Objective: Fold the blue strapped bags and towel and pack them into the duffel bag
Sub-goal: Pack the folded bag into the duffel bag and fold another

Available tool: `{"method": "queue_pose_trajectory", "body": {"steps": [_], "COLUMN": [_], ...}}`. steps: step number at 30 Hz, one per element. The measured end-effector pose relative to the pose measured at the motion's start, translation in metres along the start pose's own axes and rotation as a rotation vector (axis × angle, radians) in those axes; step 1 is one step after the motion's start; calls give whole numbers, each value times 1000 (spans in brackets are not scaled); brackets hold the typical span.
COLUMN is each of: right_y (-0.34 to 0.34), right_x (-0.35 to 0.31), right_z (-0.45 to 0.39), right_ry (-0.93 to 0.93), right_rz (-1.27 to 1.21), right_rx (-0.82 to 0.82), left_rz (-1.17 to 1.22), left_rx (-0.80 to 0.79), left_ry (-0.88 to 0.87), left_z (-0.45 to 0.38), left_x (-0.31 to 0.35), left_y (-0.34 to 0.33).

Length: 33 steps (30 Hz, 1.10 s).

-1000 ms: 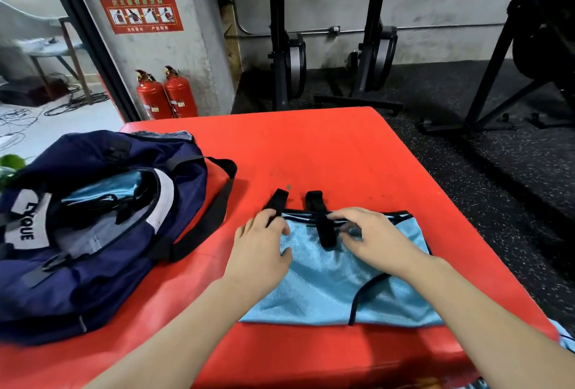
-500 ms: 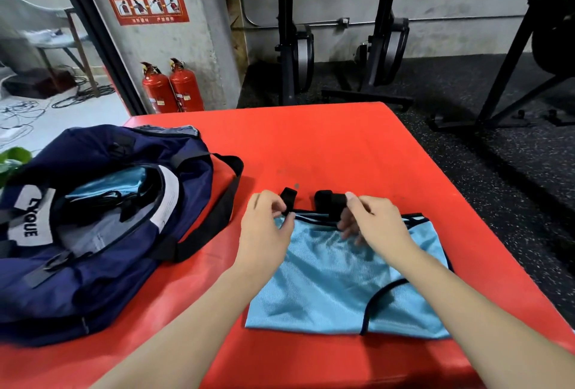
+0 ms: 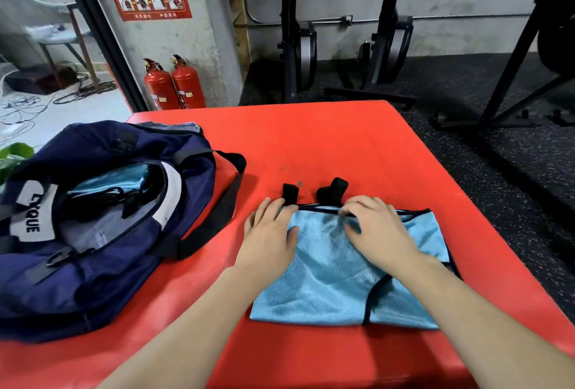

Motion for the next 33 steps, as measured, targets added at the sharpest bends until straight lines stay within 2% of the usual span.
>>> {"method": "queue_pose_trajectory", "body": {"steps": [3,10,15,20,22,24,30,33], "right_y": [6,8,12,3,4,6,17,15], "right_x": [8,25,24,27,28,30,37,45], "right_z": [0,-1,-6,-6,-5,-5,14,27], "right_ry": [-89,-104,-110,-174,-173,-150,-6,20], "right_rz": [117,45,-46,106,86,25,-1,34], "right_rx": [17,9,119,17,13,1,-20,-93], "left_rz": [-32,-68,-87,-126,-123,-130,-209,-275], "left_rx": [-25,-71,8,111,116,63,-97,-189], "left_ry": [10,30,9,-118,-158,-137,76,133], "left_z": [1,1,1,4,10,17,56,76], "left_x": [0,1,4,16,25,35,53,54], "left_y": [0,0,2,2,1,-2,-8,-14]}}
Point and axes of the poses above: each hand's wrist, its own z-axis away from the middle knuckle, its own y-axis out of the back of the hand, x = y × z, the point moved 2 cm from there along -z, towards the middle knuckle, and after that the axes turned 3 degrees about y, right-handed, at the moved point
